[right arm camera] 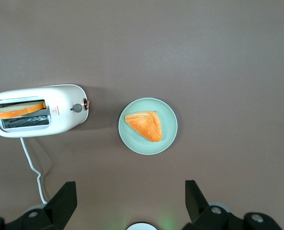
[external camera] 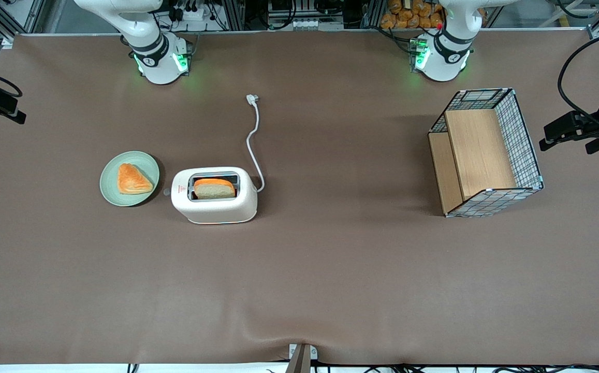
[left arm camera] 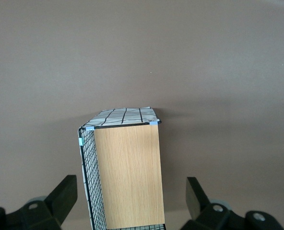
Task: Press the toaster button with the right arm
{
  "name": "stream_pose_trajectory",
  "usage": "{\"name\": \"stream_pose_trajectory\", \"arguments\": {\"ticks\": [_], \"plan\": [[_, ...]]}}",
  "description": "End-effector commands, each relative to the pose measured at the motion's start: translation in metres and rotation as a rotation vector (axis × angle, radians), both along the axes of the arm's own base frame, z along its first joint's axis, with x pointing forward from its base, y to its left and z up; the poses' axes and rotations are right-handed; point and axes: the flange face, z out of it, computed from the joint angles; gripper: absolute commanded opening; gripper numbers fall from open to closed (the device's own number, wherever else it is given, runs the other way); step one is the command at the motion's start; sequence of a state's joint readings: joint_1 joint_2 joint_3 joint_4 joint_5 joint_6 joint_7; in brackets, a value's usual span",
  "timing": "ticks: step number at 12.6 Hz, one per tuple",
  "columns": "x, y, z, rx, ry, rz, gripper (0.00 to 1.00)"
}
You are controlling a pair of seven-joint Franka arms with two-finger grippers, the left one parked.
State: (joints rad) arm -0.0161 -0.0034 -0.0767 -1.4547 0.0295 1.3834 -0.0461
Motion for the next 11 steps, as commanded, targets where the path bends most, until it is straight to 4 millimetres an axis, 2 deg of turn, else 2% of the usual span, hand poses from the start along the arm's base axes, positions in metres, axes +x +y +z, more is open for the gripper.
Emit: {"name": "stream_pose_trajectory", "arguments": {"ticks": [1, 4, 11], "plan": [[0.0021, -0.0014, 0.0035, -0.011, 0.012, -0.018, 1.0], [0.0022, -0.0046, 0.0029, -0.01, 0.016, -0.017, 1.0], [0.0041, 0.0048, -0.0018, -0.006, 0.032, 0.004, 1.0]]}}
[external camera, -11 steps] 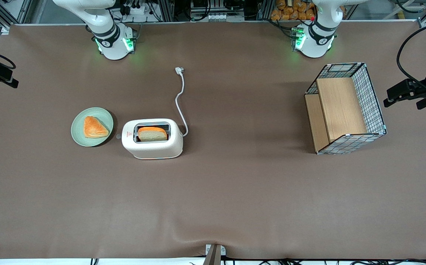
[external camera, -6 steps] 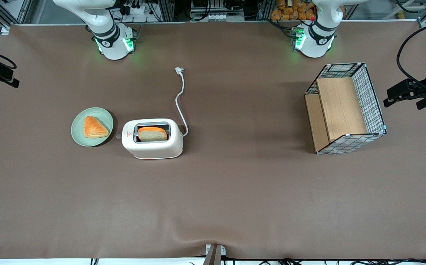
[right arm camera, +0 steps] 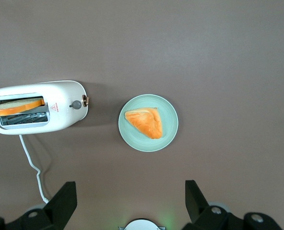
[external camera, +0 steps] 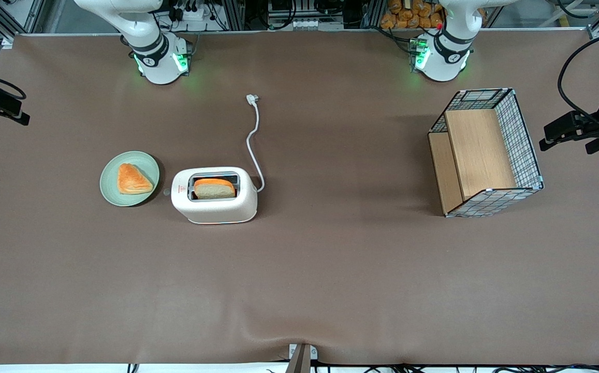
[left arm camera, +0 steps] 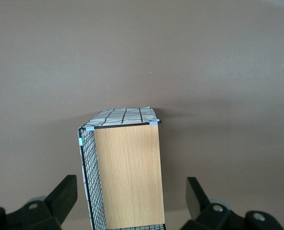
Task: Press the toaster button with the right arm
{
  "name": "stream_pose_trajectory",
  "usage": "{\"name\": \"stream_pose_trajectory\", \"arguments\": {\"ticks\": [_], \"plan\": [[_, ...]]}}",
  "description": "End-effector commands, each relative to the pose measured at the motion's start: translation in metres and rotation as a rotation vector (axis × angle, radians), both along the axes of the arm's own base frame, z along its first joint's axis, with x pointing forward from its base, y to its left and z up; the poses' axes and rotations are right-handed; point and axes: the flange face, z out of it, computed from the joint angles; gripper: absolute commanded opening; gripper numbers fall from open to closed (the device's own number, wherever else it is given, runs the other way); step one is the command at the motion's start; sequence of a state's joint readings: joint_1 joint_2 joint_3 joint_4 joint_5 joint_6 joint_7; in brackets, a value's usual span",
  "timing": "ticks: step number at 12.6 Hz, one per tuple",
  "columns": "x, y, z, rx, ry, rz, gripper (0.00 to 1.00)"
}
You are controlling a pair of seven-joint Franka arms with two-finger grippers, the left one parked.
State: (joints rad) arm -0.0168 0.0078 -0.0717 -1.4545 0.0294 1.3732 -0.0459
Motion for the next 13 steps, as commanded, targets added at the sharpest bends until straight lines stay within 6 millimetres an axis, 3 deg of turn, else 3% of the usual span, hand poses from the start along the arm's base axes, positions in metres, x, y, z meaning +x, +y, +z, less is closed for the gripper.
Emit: {"name": "stream_pose_trajectory", "arguments": {"ticks": [1, 8, 13], "plan": [[0.0, 0.003, 0.003, -0.005, 0.023, -0.001, 1.0], [0.005, 0.005, -0.03, 0.016, 0.105, -0.01, 1.0], [0.008, 0.011, -0.091, 0.066, 0.175, -0.012, 1.0]]}}
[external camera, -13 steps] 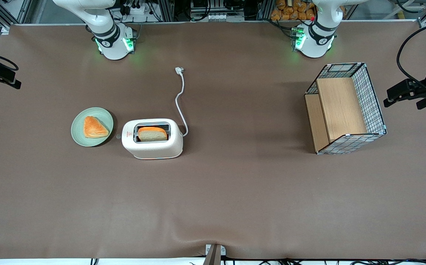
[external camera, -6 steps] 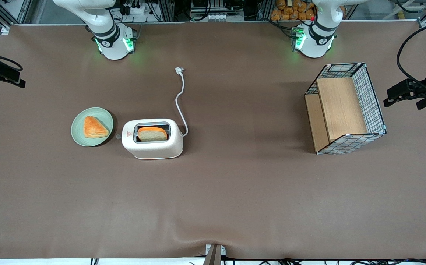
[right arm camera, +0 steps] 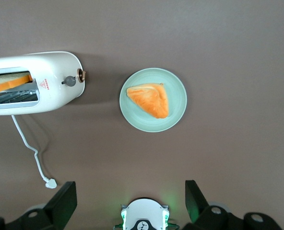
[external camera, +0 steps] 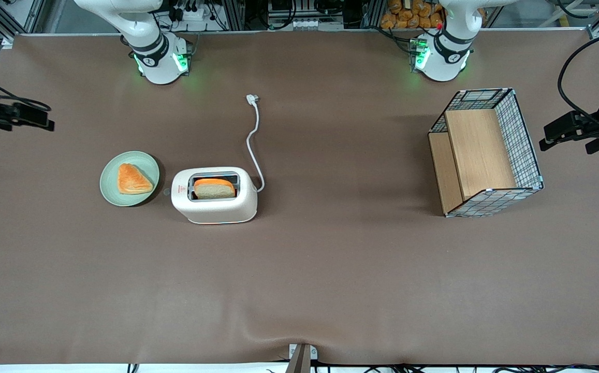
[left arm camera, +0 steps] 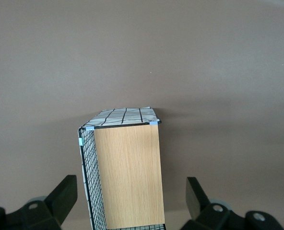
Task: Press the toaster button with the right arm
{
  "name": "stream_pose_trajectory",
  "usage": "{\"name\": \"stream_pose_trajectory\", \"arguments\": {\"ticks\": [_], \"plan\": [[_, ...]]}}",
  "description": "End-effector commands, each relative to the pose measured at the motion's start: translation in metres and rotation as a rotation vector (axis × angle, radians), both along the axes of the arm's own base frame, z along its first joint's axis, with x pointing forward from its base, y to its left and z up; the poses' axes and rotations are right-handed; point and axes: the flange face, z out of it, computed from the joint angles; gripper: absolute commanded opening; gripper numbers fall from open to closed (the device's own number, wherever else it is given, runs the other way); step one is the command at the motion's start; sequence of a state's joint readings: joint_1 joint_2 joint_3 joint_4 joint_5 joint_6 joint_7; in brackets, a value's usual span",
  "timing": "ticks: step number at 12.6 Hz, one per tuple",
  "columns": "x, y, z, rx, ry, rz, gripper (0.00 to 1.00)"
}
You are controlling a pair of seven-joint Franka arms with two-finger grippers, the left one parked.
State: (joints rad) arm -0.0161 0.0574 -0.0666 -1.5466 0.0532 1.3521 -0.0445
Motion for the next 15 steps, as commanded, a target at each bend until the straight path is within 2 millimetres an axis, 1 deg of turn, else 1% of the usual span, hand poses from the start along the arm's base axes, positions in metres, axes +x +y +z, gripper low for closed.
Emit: {"name": "stream_pose_trajectory", "arguments": {"ticks": [1, 2, 3, 4, 5, 7, 10, 13, 15], "plan": [[-0.001, 0.007, -0.035, 0.055, 0.023, -0.025, 0.86], [0.004, 0.01, -0.047, 0.082, 0.029, -0.031, 0.68], [0.009, 0.013, -0.064, 0.108, 0.057, -0.036, 0.42], [0.015, 0.017, -0.081, 0.141, 0.087, -0.042, 0.13], [0.02, 0.019, -0.101, 0.171, 0.121, -0.053, 0.0], [0.028, 0.027, -0.133, 0.219, 0.141, -0.07, 0.0], [0.034, 0.057, -0.171, 0.21, 0.073, -0.056, 0.0], [0.045, 0.072, -0.203, 0.2, 0.049, -0.032, 0.0], [0.048, 0.088, -0.215, 0.199, 0.042, -0.007, 0.0]]}}
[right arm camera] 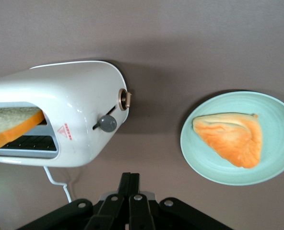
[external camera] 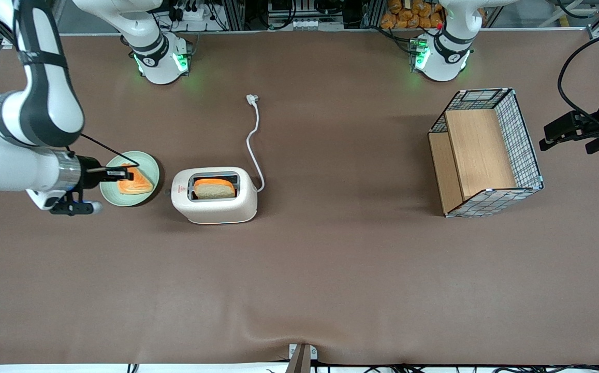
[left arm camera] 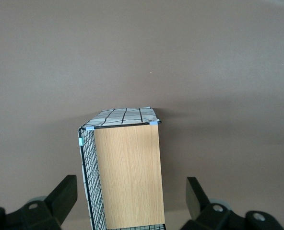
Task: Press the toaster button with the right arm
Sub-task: 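Move the right gripper over the plate to the toaster's lever side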
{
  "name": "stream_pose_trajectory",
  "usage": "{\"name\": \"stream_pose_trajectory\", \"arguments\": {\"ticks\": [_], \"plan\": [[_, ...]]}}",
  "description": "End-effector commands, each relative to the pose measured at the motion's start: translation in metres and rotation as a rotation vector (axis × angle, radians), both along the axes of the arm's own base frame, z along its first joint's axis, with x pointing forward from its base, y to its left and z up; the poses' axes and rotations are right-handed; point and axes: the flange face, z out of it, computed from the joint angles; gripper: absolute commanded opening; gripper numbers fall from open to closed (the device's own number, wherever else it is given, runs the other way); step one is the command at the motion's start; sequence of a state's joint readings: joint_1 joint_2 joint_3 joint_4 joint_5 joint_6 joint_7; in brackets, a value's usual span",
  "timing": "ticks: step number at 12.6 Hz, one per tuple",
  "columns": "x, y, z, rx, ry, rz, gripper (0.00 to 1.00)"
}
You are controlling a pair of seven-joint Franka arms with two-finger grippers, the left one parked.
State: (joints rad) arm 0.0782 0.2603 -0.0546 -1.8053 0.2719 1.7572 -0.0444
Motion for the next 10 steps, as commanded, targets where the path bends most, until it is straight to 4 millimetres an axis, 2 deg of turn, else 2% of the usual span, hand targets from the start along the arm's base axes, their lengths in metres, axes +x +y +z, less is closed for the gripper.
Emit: {"name": "stream_pose_trajectory", "arguments": {"ticks": [1, 5, 8, 10], "plan": [[0.002, 0.012, -0.018, 0.014, -0.012, 0.002, 0.0], [-0.002, 0.016, -0.05, 0.107, -0.043, -0.022, 0.0], [0.001, 0.03, -0.059, 0.1, -0.057, -0.008, 0.0], [0.001, 0.03, -0.067, 0.096, -0.05, -0.01, 0.0]]}}
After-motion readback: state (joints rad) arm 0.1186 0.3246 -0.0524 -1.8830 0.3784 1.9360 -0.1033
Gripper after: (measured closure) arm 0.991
